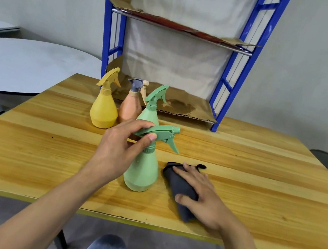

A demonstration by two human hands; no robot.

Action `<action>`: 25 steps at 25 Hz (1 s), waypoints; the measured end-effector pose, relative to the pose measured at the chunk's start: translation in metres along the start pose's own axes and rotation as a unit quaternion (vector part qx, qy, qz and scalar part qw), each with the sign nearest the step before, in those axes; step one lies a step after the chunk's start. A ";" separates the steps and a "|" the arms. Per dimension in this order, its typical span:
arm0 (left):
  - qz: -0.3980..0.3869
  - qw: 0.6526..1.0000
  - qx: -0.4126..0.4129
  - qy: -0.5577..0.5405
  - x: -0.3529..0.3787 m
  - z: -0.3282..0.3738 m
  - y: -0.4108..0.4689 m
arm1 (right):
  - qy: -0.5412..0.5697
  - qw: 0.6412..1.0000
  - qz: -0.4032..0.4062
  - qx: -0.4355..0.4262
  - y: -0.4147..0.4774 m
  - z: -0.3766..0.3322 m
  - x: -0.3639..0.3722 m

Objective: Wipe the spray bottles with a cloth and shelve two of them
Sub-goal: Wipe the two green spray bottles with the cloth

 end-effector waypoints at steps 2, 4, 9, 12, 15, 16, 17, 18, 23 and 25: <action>-0.001 1.000 0.001 -0.007 0.002 0.000 -0.001 | 0.020 1.000 0.014 -0.011 -0.008 0.007 0.009; 0.002 1.000 0.002 -0.002 0.003 0.000 -0.002 | -0.016 0.996 0.090 -0.011 -0.008 0.010 0.009; 0.005 1.000 0.005 0.002 0.001 0.000 -0.003 | 0.090 0.950 0.291 0.062 -0.004 -0.004 -0.005; 0.004 1.000 0.009 0.005 0.002 -0.001 -0.003 | 0.421 0.813 0.393 0.082 -0.008 -0.017 -0.038; 0.008 0.999 0.019 0.034 0.004 -0.002 -0.001 | 0.465 0.799 0.383 0.001 0.004 -0.062 -0.054; 0.013 0.999 0.028 0.044 0.004 -0.001 0.000 | 0.466 0.806 0.363 -0.023 0.010 -0.075 -0.051; 0.017 0.998 0.035 0.049 0.003 -0.001 0.000 | 0.474 0.810 0.343 -0.040 0.014 -0.085 -0.048; 0.018 0.998 0.038 0.050 0.003 -0.001 0.001 | 0.480 0.810 0.332 -0.053 0.017 -0.090 -0.044; 0.005 0.997 0.051 0.050 0.006 -0.002 0.000 | 0.369 0.857 0.350 -0.082 0.018 -0.082 -0.045; -0.002 0.997 0.050 0.050 0.007 -0.003 0.001 | 0.298 0.889 0.339 -0.074 0.016 -0.079 -0.047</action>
Point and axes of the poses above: each hand's wrist, its own y-axis towards the middle knuckle, its own x-axis out of the palm, z = x × y, the point moved 6 cm from there along y, towards the middle knuckle, and after that the axes turned 10 degrees about -y, right-handed, at the moved point
